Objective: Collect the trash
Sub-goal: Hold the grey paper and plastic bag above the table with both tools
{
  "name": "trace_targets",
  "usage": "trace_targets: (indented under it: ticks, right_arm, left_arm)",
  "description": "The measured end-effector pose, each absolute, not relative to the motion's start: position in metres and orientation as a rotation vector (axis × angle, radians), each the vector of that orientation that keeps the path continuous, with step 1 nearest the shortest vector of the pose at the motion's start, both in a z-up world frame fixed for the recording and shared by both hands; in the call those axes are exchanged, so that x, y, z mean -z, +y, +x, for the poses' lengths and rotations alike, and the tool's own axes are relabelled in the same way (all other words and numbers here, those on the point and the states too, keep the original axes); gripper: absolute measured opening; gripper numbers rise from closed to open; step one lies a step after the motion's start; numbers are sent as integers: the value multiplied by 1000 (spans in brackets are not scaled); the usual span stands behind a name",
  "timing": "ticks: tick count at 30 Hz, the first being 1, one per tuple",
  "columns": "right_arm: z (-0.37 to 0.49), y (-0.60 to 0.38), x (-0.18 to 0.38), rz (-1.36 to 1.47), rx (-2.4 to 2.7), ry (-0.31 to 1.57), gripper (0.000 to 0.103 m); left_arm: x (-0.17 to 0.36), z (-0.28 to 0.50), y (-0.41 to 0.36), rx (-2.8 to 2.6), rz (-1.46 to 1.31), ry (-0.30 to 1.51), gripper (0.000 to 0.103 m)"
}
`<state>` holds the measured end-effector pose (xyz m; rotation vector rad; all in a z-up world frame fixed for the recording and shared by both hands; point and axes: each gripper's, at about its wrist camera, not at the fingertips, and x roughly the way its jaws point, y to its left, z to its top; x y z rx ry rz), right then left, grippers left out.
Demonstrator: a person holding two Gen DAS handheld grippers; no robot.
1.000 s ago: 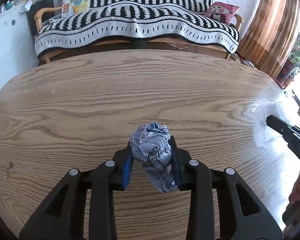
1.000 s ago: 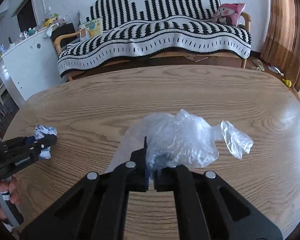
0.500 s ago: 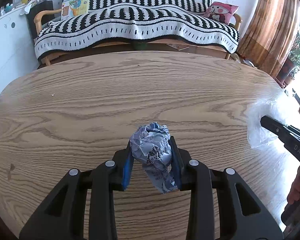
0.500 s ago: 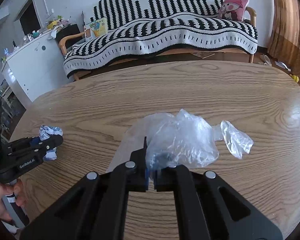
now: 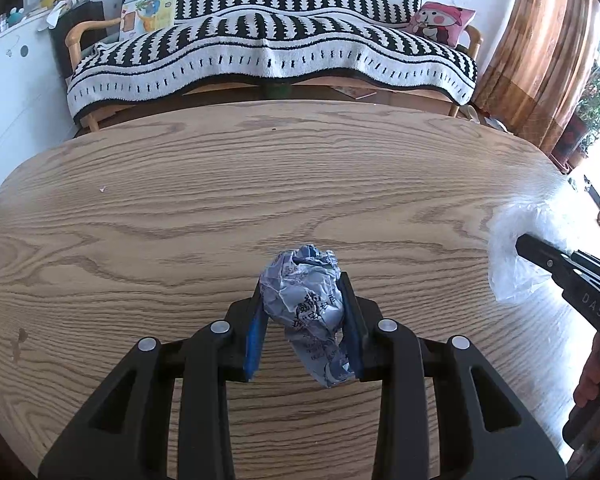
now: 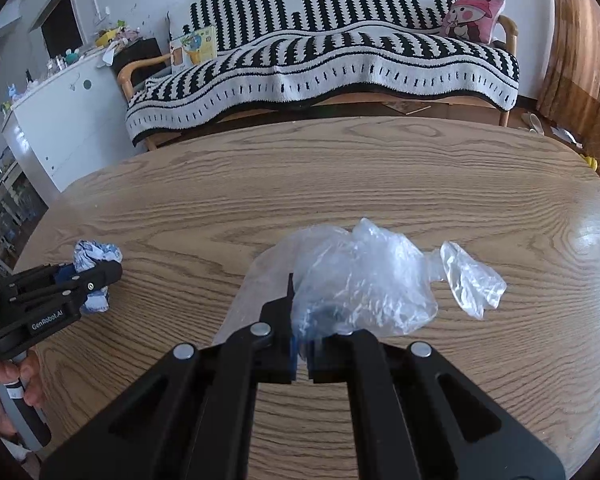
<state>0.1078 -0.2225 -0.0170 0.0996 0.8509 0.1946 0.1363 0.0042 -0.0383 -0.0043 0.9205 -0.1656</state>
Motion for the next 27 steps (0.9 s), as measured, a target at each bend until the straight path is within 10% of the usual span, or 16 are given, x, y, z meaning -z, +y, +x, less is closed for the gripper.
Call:
trace_targets:
  ticks: [27]
  right_arm:
    - [103, -228, 14, 121, -193, 831, 3]
  left_arm:
    - [39, 137, 3, 164, -4, 924, 32]
